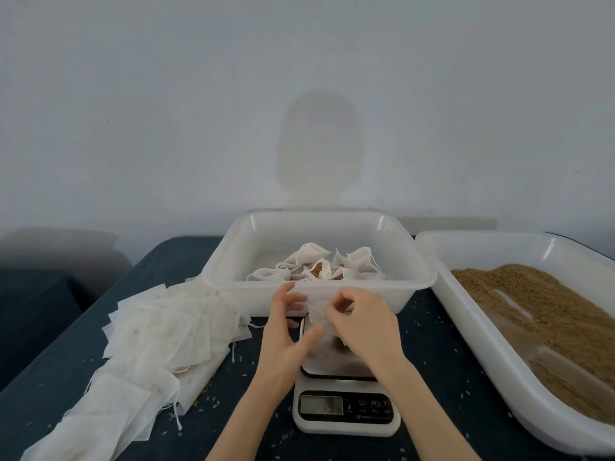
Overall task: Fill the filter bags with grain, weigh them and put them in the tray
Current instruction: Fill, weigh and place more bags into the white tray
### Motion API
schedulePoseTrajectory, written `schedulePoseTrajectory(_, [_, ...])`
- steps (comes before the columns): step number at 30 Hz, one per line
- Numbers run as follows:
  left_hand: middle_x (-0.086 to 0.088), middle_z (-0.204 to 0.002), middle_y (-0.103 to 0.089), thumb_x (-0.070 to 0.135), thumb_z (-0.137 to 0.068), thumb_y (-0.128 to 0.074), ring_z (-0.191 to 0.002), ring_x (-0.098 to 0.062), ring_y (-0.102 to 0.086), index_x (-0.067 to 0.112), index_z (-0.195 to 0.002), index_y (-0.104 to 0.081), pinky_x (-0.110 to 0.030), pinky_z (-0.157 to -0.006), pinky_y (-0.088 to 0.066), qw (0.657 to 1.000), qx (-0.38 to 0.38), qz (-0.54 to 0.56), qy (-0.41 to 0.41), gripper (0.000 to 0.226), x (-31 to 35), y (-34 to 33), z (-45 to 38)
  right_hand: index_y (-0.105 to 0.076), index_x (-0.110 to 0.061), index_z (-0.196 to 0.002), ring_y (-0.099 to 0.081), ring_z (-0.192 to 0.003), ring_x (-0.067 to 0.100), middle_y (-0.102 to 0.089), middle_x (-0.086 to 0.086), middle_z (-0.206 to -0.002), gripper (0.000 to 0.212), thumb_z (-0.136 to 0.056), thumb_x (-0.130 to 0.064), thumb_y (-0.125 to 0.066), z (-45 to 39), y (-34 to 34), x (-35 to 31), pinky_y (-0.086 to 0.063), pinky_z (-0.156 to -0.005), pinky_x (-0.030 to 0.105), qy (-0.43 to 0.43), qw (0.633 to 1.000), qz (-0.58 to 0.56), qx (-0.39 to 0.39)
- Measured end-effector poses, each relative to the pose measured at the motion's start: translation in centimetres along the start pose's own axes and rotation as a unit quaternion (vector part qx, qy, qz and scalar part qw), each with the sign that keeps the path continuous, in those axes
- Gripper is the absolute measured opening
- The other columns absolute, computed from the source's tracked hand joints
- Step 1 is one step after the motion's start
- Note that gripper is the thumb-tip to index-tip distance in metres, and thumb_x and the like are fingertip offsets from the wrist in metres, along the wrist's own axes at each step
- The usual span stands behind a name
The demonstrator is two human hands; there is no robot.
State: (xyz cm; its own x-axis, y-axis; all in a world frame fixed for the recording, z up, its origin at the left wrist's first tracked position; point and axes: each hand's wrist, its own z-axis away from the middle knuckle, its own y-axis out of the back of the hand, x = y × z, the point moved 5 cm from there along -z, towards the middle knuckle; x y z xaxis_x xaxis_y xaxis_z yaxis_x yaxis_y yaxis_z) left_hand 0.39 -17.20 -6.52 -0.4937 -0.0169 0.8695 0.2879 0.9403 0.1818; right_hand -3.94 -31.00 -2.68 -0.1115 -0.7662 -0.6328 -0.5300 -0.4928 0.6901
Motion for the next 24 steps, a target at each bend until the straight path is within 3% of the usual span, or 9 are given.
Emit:
schedulePoseTrajectory(3, [0.023, -0.143, -0.031, 0.051, -0.058, -0.079, -0.129, 0.01, -0.034, 0.048, -0.142, -0.006, -0.007, -0.101, -0.032, 0.999, -0.029, -0.035, -0.027, 0.111, 0.4, -1.7, 0.5, -0.056, -0.031, -0.059, -0.056, -0.066, -0.005, -0.061, -0.025, -0.065, 0.023, -0.08, -0.03, -0.064, -0.2, 0.9, -0.7, -0.036, -0.054, 0.012, -0.022, 0.996, -0.086, 0.0])
schedulePoseTrajectory(5, [0.029, -0.147, -0.02, 0.062, -0.055, -0.08, -0.131, 0.017, -0.027, 0.063, -0.135, 0.008, 0.0, -0.099, -0.027, 0.999, -0.024, -0.032, -0.013, 0.119, 0.7, -2.3, 0.7, -0.057, -0.031, -0.058, -0.056, -0.067, -0.007, -0.061, -0.029, -0.067, 0.023, -0.08, -0.031, -0.066, 0.1, 1.1, -1.2, -0.038, -0.056, 0.012, -0.019, 0.993, -0.118, -0.012])
schedulePoseTrajectory(8, [0.03, -0.131, -0.039, 0.066, -0.054, -0.077, -0.113, 0.023, -0.043, 0.063, -0.133, 0.016, 0.004, -0.081, -0.036, 0.999, -0.015, -0.038, 0.034, 0.122, 0.6, -2.3, 0.5, -0.058, -0.032, -0.058, -0.058, -0.067, -0.007, -0.062, -0.027, -0.069, 0.025, -0.08, -0.038, -0.068, 0.8, 1.2, -2.0, -0.039, -0.055, 0.01, -0.008, 0.991, -0.135, -0.019])
schedulePoseTrajectory(10, [0.026, -0.118, -0.051, 0.055, -0.058, -0.077, -0.103, 0.02, -0.051, 0.057, -0.139, 0.006, -0.003, -0.076, -0.043, 0.998, -0.024, -0.017, 0.063, 0.116, 0.3, -2.3, 0.5, -0.057, -0.033, -0.057, -0.057, -0.065, -0.007, -0.062, -0.027, -0.068, 0.026, -0.08, -0.038, -0.069, 1.2, 1.3, -2.4, -0.037, -0.053, 0.009, -0.001, 0.991, -0.134, -0.014])
schedulePoseTrajectory(12, [0.015, -0.114, -0.062, 0.046, -0.065, -0.076, -0.1, 0.007, -0.06, 0.04, -0.144, -0.019, -0.018, -0.079, -0.053, 0.996, -0.031, 0.017, 0.083, 0.097, -0.2, -2.2, 0.4, -0.055, -0.032, -0.058, -0.055, -0.063, -0.007, -0.061, -0.027, -0.067, 0.026, -0.081, -0.037, -0.068, 1.5, 1.5, -2.7, -0.036, -0.051, 0.01, 0.0, 0.993, -0.121, -0.008])
schedulePoseTrajectory(14, [0.011, -0.108, -0.068, 0.04, -0.072, -0.074, -0.098, -0.003, -0.065, 0.033, -0.135, -0.041, -0.024, -0.079, -0.055, 0.995, -0.031, 0.028, 0.091, 0.072, -0.3, -2.0, 0.4, -0.054, -0.031, -0.06, -0.054, -0.063, -0.006, -0.06, -0.025, -0.066, 0.025, -0.081, -0.036, -0.066, 1.6, 2.0, -2.6, -0.034, -0.052, 0.011, -0.005, 0.994, -0.114, 0.004])
schedulePoseTrajectory(16, [0.013, -0.101, -0.069, 0.035, -0.076, -0.073, -0.093, -0.005, -0.066, 0.037, -0.121, -0.052, -0.022, -0.075, -0.054, 0.995, -0.039, 0.023, 0.09, 0.05, -0.1, -1.8, 0.4, -0.053, -0.031, -0.06, -0.053, -0.064, -0.007, -0.059, -0.026, -0.066, 0.025, -0.081, -0.035, -0.065, 1.8, 2.5, -2.4, -0.033, -0.051, 0.011, -0.009, 0.994, -0.104, 0.019])
schedulePoseTrajectory(20, [0.004, -0.099, -0.066, 0.019, -0.076, -0.069, -0.09, -0.018, -0.063, 0.041, -0.105, -0.056, -0.033, -0.075, -0.057, 0.992, -0.092, 0.018, 0.084, 0.038, -0.1, -2.3, 0.6, -0.05, -0.031, -0.06, -0.052, -0.061, -0.005, -0.058, -0.03, -0.069, 0.025, -0.08, -0.033, -0.065, 2.2, 3.4, -2.0, -0.033, -0.047, 0.01, -0.007, 0.996, -0.077, 0.052])
schedulePoseTrajectory(24, [0.014, -0.088, -0.061, 0.009, -0.076, -0.062, -0.079, -0.011, -0.06, 0.041, -0.098, -0.056, -0.025, -0.069, -0.054, 0.998, -0.03, -0.02, 0.053, 0.039, 0.2, -1.4, 0.6, -0.048, -0.034, -0.072, -0.051, -0.061, -0.001, -0.057, -0.021, -0.072, 0.021, -0.083, -0.036, -0.065, 2.7, 4.5, -2.0, -0.029, -0.049, 0.01, 0.025, 0.996, 0.024, 0.078])
